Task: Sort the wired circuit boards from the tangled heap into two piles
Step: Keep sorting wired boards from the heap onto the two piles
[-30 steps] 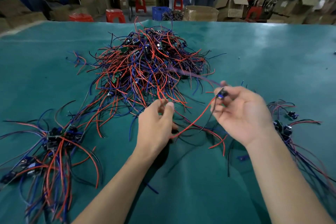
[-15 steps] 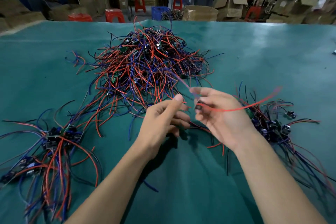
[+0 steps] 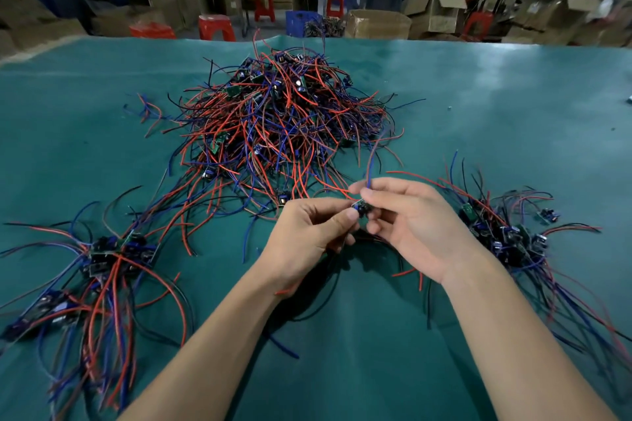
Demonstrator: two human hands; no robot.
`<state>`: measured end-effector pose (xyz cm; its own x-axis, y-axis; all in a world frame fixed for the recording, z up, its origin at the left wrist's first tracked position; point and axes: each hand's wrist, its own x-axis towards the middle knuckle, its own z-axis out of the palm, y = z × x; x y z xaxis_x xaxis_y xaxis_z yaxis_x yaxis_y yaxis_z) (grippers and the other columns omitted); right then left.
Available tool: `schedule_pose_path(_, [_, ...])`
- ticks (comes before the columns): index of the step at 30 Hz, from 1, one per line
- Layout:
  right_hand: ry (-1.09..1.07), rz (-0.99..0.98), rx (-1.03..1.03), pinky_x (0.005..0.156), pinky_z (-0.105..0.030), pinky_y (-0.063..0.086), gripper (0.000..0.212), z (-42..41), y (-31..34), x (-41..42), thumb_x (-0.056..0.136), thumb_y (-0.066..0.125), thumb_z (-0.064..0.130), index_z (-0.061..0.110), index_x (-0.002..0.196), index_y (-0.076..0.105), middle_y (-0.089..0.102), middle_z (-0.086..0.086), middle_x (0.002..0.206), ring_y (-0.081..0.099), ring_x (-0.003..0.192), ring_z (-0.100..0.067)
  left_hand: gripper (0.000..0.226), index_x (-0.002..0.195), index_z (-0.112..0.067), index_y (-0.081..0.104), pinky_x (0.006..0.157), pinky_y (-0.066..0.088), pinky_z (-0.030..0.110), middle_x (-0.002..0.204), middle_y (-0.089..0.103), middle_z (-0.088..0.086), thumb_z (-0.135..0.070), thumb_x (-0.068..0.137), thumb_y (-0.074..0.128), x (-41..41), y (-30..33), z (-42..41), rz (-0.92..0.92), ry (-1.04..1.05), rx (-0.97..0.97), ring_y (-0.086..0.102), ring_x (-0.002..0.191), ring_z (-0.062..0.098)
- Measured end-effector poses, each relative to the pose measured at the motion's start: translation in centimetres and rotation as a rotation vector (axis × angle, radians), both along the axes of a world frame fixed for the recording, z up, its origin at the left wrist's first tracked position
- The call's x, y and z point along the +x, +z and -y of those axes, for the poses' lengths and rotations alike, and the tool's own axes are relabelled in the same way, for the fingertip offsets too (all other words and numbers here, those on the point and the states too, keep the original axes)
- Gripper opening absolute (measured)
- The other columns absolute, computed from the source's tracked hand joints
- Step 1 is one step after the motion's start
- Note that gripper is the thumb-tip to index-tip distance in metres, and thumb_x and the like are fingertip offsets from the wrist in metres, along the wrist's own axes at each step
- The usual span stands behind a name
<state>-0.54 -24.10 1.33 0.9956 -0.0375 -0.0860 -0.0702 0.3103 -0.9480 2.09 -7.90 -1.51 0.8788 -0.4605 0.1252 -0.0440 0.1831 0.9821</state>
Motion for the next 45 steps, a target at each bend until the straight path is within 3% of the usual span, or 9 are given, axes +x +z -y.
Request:
schedule_pose_path(5, [-0.247, 0.189, -0.317, 0.054, -0.020, 0.050, 0.016, 0.6, -0.5, 0.2, 0.083, 0.079, 0.004, 0.017, 0.073, 0.082, 0.076, -0.003, 0.080, 0.062, 0.063, -0.010, 0.023, 0.076, -0.014, 0.075, 0.048, 0.042, 0.018, 0.059, 0.052, 0.001, -0.011, 0.095, 0.062, -0.1, 0.1, 0.0, 0.014, -0.019, 0.061, 0.049, 0.050, 0.008])
schedule_pose_path(13, [-0.739, 0.325, -0.636, 0.060, -0.038, 0.056, 0.009, 3.6, -0.8, 0.7, 0.079, 0.077, 0.037, 0.032, 0.072, 0.077, 0.071, 0.011, 0.066, 0.059, 0.052, -0.008, 0.019, 0.086, -0.004, 0.074, 0.046, 0.035, 0.015, 0.052, 0.051, -0.005, -0.011, 0.097, 0.061, 0.1, 0.2, 0.0, 0.097, -0.085, 0.156, 0.044, 0.044, 0.005])
schedule_pose_path(20, [-1.218, 0.263, -0.158, 0.050, -0.025, 0.048, 0.011, 5.1, 0.5, 0.2, 0.094, 0.069, 0.018, 0.017, 0.084, 0.070, 0.065, 0.003, 0.069, 0.056, 0.051, -0.006, 0.017, 0.088, -0.005, 0.072, 0.047, 0.041, 0.017, 0.061, 0.056, 0.002, -0.011, 0.097, 0.060, -0.1, 0.0, 0.3, 0.032, 0.018, 0.072, 0.052, 0.050, 0.009])
schedule_pose_path(24, [-0.784, 0.166, -0.308, 0.044, -0.022, 0.043, 0.018, 2.0, 0.2, 0.1, 0.093, 0.070, 0.025, 0.017, 0.077, 0.070, 0.070, 0.002, 0.065, 0.054, 0.050, -0.006, 0.016, 0.097, 0.002, 0.065, 0.049, 0.045, 0.017, 0.068, 0.064, 0.003, -0.009, 0.099, 0.054, 0.3, 0.1, 0.2, -0.087, 0.089, -0.110, 0.060, 0.056, 0.011])
schedule_pose_path(28, [-0.187, 0.225, -0.728, 0.062, -0.035, 0.053, 0.030, -1.5, -0.6, -0.3, 0.082, 0.071, 0.047, 0.017, 0.086, 0.075, 0.073, -0.001, 0.072, 0.064, 0.065, -0.009, 0.019, 0.092, -0.004, 0.066, 0.054, 0.047, 0.017, 0.071, 0.070, 0.001, -0.012, 0.101, 0.051, -0.1, 0.3, 0.2, 0.011, 0.015, -0.004, 0.064, 0.060, 0.012])
schedule_pose_path(32, [-0.280, 0.404, -0.959, 0.075, -0.030, 0.054, 0.029, -1.2, -0.5, -0.7, 0.079, 0.068, 0.048, 0.020, 0.082, 0.073, 0.074, 0.011, 0.078, 0.070, 0.073, -0.005, 0.025, 0.081, -0.008, 0.064, 0.047, 0.043, 0.018, 0.061, 0.065, 0.004, -0.014, 0.102, 0.052, -0.1, 0.4, 0.1, 0.054, 0.012, 0.099, 0.059, 0.049, 0.013])
schedule_pose_path(38, [-0.675, 0.447, -0.689, 0.072, -0.054, 0.058, 0.013, 1.2, 0.7, -0.3, 0.083, 0.070, 0.044, 0.031, 0.080, 0.069, 0.073, 0.008, 0.077, 0.066, 0.070, -0.013, 0.020, 0.090, 0.001, 0.069, 0.049, 0.041, 0.017, 0.063, 0.067, 0.004, -0.010, 0.099, 0.056, -0.2, 0.5, 0.0, 0.074, -0.120, 0.184, 0.059, 0.050, 0.012])
schedule_pose_path(42, [-0.881, 0.573, -0.480, 0.057, -0.035, 0.048, 0.011, 1.4, 4.5, -1.1, 0.086, 0.072, 0.032, 0.029, 0.076, 0.069, 0.071, 0.005, 0.074, 0.059, 0.060, -0.014, 0.017, 0.093, 0.003, 0.071, 0.052, 0.042, 0.013, 0.070, 0.067, 0.004, -0.007, 0.098, 0.059, -0.3, 0.5, -0.1, 0.105, -0.127, 0.217, 0.059, 0.056, 0.007])
schedule_pose_path(45, [-0.691, 0.692, -0.413, 0.053, -0.026, 0.048, 0.011, -1.7, 9.0, -1.7, 0.081, 0.076, 0.022, 0.028, 0.071, 0.075, 0.072, 0.007, 0.065, 0.063, 0.057, -0.009, 0.015, 0.094, -0.007, 0.072, 0.049, 0.041, 0.015, 0.071, 0.067, -0.001, -0.009, 0.097, 0.058, -0.3, 0.4, 0.3, 0.102, -0.088, 0.279, 0.058, 0.056, 0.007])
